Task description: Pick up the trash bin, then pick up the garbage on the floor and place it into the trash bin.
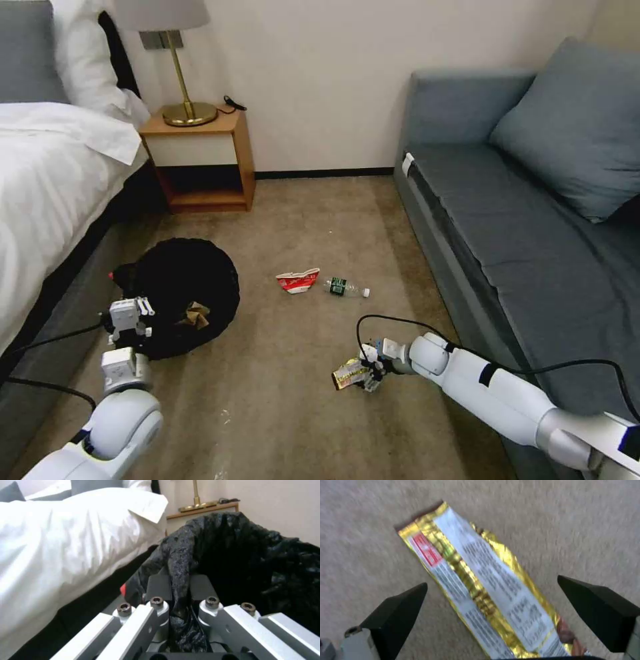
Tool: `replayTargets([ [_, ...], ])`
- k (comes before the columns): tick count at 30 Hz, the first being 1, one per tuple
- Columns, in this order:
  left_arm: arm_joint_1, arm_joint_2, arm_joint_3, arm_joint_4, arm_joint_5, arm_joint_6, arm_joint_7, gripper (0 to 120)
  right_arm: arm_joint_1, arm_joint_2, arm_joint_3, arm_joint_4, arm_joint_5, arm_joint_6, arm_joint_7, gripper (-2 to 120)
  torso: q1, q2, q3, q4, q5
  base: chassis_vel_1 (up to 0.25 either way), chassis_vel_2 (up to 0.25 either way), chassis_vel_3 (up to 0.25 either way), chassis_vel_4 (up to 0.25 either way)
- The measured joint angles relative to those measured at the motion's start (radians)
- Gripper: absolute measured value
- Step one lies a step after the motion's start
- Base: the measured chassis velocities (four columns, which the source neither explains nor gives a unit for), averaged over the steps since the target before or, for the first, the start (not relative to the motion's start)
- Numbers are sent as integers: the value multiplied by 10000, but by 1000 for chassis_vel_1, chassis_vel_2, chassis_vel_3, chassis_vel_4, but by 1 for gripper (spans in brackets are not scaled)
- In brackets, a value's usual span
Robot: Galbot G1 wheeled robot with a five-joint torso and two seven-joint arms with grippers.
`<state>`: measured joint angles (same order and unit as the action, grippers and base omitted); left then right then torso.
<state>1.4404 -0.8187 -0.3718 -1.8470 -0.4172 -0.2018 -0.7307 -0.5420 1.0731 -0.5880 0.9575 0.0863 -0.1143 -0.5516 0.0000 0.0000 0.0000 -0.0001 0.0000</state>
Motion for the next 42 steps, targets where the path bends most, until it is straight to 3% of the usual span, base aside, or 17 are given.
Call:
replayTargets([
  [7, -11, -58, 77, 114, 102, -62, 7, 7, 342, 407, -24, -903, -38, 123, -289, 99, 0, 0, 0, 2, 1, 0, 0, 0, 0],
  [12, 11, -37, 55, 118, 102, -109, 15, 7, 531, 672, -22, -1609, -144, 377, -542, 86, -1, 1, -2, 2, -2, 0, 0, 0, 0],
  [21, -21, 67, 55, 254, 59, -187, 31, 7, 615, 901, 35, -2055, -408, 583, -789, 86, -2, 3, -4, 0, -6, 0, 0, 0, 0],
  [42, -254, 149, 153, 332, -67, -222, 44, 7, 583, 685, -5, -1860, -636, 845, -1289, 41, -1, 2, 0, -1, 0, 0, 0, 0, 0],
])
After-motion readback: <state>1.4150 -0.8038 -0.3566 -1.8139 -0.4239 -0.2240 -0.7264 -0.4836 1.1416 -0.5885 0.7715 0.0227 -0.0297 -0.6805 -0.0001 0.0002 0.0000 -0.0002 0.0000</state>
